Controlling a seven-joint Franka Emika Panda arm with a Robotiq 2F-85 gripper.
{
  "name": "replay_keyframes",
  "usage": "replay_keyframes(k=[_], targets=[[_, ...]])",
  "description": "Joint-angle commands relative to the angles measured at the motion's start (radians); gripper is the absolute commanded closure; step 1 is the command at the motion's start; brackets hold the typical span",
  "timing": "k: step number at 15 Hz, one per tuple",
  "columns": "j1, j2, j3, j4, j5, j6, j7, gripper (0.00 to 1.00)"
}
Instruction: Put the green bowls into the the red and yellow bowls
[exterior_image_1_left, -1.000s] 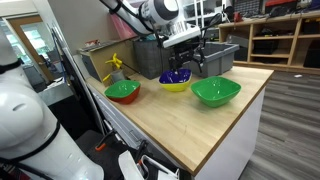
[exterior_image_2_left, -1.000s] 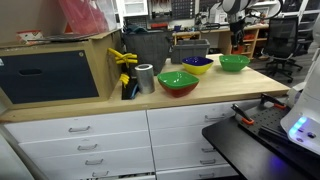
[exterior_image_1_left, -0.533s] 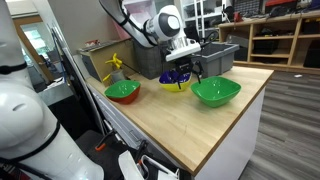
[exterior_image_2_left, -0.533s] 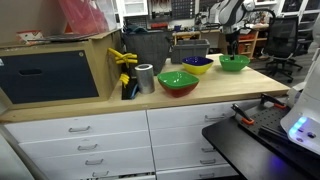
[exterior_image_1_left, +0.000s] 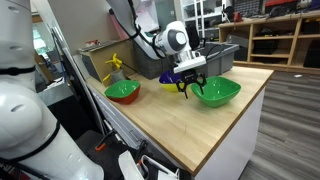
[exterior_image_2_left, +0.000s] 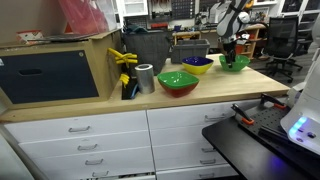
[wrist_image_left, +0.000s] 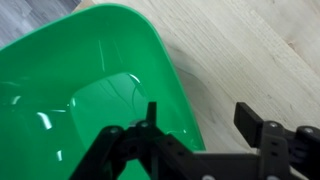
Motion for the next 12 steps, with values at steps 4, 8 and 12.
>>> replay_keyframes(k=[4, 8, 12], targets=[[-0.021, 0.05, 0.032, 0.05, 0.008, -0.004, -0.02, 0.73], [-0.013, 0.037, 0.029, 0.044, 0.0, 0.008, 0.007, 1.0], [0.01, 0.004, 0.01, 0.028, -0.032, 0.041, 0.083, 0.98]])
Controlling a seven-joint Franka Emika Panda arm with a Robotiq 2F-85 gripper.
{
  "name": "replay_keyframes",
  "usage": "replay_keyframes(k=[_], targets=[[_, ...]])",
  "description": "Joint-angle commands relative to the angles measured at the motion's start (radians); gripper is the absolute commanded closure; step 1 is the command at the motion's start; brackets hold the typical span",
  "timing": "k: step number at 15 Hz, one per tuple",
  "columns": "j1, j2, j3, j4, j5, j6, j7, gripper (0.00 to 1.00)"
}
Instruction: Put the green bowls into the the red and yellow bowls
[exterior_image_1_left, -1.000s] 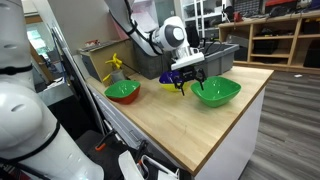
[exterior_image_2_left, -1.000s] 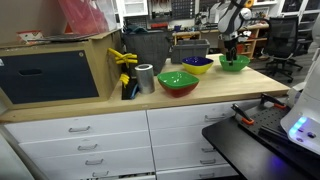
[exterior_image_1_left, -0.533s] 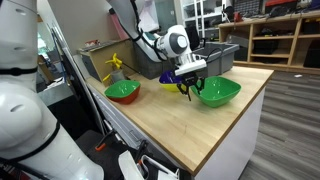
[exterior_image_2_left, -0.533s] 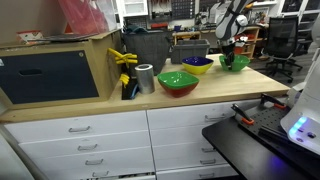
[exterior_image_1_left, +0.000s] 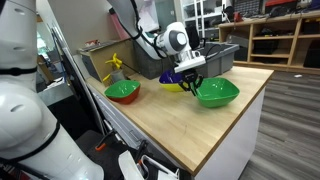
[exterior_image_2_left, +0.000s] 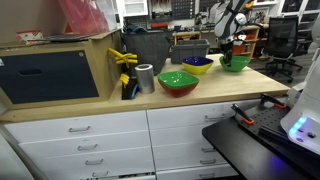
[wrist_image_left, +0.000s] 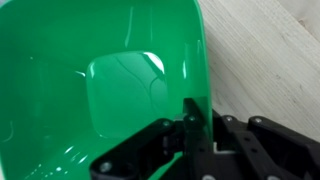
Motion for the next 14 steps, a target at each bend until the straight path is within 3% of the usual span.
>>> replay_keyframes(k=[1, 10, 14], targets=[[0.017, -0.038, -0.015, -0.022, -0.035, 0.04, 0.076, 0.98], [0.07, -0.131, -0.058, -0.08, -0.157, 0.024, 0.24, 0.98], [0.094, -0.195, -0.042, -0.115, -0.19, 0.005, 0.262, 0.98]])
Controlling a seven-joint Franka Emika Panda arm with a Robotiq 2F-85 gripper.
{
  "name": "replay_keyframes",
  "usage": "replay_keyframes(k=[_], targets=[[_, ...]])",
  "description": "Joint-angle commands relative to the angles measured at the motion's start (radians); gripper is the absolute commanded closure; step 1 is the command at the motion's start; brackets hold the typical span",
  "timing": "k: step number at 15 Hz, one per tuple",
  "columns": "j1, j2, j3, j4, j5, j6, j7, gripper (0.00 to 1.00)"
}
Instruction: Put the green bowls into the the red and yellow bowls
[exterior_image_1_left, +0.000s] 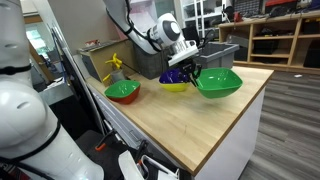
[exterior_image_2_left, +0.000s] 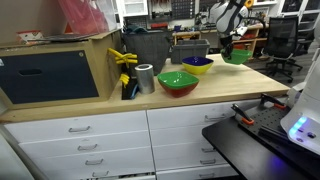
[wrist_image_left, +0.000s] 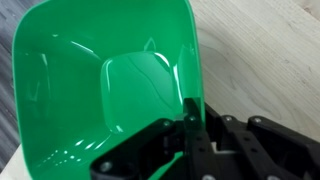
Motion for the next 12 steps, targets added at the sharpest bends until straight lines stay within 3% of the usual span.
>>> replay_keyframes(k=[1, 12], targets=[[0.039, -0.1, 0.007, -0.063, -0.025, -0.02, 0.027, 0.98], [0.142, -0.172, 0.122, -0.102, -0.001, -0.033, 0.026, 0.98]])
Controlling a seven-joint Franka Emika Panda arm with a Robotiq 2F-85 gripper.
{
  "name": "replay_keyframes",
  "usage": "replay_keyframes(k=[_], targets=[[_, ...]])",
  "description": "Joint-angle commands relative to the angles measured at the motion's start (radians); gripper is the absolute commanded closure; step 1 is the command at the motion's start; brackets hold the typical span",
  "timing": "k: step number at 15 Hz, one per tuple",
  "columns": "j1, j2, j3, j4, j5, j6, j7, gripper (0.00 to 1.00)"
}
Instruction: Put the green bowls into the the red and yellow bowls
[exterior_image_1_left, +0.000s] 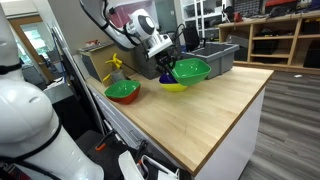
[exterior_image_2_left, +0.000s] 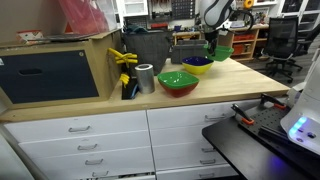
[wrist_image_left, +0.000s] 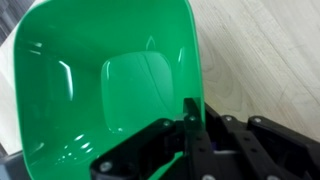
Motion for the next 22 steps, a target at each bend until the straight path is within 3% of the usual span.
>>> replay_keyframes(k=[1, 9, 22], targets=[[0.025, -0.033, 0.024, -0.017, 0.001, -0.021, 0.031, 0.98], [0.056, 0.018, 0.038, 0.05, 0.05, -0.036, 0.169, 0.98], [0.058, 0.126, 0.06, 0.259, 0.264, -0.105, 0.226, 0.98]])
